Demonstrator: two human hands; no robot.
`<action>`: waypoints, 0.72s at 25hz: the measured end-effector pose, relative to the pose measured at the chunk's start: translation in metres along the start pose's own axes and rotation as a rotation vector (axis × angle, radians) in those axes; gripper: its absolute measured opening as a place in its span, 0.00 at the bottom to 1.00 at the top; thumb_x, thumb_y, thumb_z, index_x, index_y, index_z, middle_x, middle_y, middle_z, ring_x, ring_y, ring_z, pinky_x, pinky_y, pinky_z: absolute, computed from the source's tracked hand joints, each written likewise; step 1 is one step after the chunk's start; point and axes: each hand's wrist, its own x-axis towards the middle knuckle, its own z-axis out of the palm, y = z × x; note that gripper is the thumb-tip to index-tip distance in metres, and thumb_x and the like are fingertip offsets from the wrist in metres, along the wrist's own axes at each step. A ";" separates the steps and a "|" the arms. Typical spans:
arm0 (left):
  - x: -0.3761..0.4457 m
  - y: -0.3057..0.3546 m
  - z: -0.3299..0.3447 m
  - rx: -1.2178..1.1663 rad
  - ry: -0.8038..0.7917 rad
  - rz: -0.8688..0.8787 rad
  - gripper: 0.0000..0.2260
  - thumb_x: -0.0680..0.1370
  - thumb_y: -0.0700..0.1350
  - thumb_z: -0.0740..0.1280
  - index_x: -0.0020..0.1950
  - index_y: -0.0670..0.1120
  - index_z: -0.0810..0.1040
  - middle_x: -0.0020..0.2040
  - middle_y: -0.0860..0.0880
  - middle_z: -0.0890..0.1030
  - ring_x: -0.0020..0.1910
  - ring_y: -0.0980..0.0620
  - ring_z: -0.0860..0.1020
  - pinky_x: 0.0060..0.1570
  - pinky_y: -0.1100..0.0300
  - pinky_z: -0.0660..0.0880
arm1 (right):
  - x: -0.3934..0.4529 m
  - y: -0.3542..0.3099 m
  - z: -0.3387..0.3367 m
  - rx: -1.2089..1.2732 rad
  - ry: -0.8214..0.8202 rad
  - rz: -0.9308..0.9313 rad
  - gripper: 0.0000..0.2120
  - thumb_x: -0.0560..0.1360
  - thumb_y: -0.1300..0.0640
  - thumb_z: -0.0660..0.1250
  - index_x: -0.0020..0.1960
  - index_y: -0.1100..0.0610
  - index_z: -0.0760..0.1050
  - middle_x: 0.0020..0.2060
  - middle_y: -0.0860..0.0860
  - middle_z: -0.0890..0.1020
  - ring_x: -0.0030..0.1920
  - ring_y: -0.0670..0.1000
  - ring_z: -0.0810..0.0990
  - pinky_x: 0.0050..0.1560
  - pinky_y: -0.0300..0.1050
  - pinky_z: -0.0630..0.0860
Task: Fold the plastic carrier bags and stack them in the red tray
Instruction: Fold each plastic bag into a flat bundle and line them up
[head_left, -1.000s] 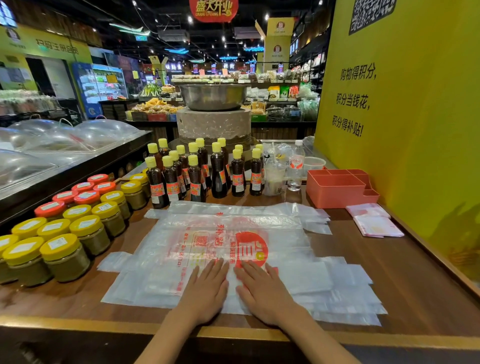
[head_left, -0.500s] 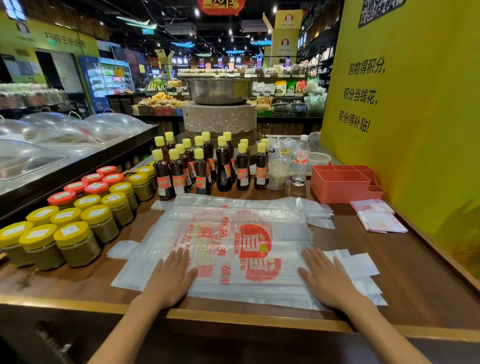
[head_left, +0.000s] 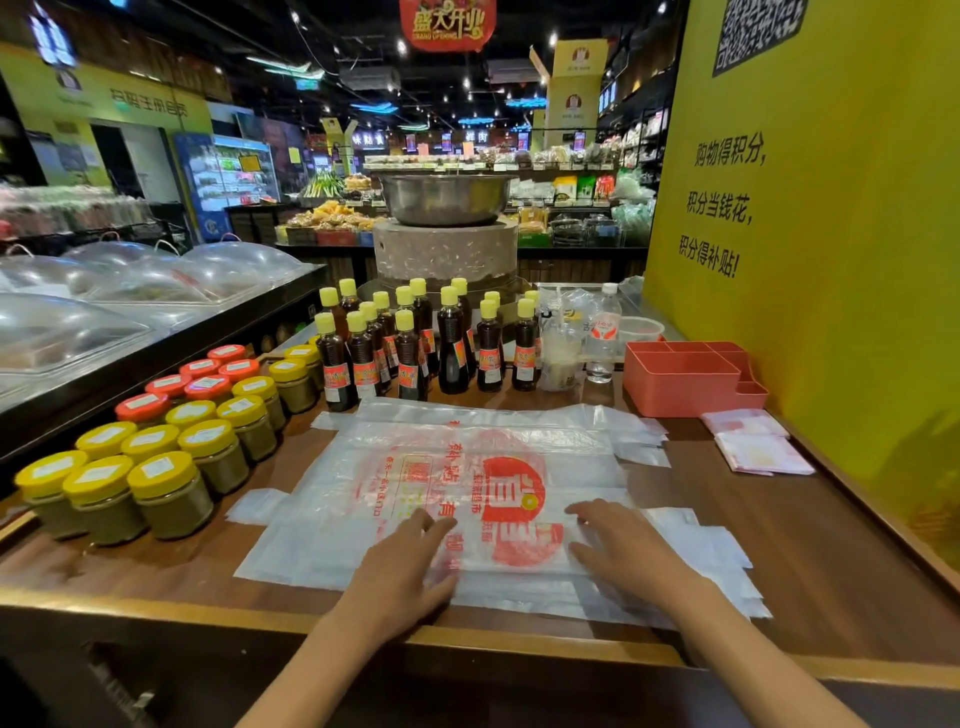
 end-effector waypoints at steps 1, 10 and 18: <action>0.002 0.010 0.004 0.019 0.012 0.013 0.25 0.80 0.61 0.62 0.76 0.58 0.61 0.68 0.55 0.70 0.59 0.57 0.76 0.56 0.66 0.73 | 0.002 -0.003 -0.001 -0.026 -0.007 -0.002 0.20 0.80 0.41 0.62 0.71 0.41 0.68 0.69 0.42 0.73 0.67 0.46 0.72 0.69 0.43 0.68; 0.041 0.035 0.024 -0.419 0.178 -0.351 0.15 0.83 0.53 0.60 0.69 0.54 0.72 0.54 0.54 0.81 0.49 0.56 0.79 0.49 0.60 0.77 | 0.016 -0.009 -0.019 0.057 -0.136 0.042 0.11 0.78 0.42 0.67 0.57 0.45 0.79 0.54 0.44 0.80 0.50 0.43 0.78 0.53 0.41 0.78; 0.100 0.062 0.004 -1.275 0.269 -0.530 0.12 0.79 0.32 0.63 0.59 0.44 0.77 0.55 0.46 0.80 0.47 0.47 0.84 0.41 0.53 0.84 | 0.017 -0.018 -0.030 0.457 -0.135 0.130 0.15 0.76 0.44 0.70 0.60 0.47 0.76 0.52 0.44 0.80 0.50 0.42 0.79 0.45 0.36 0.75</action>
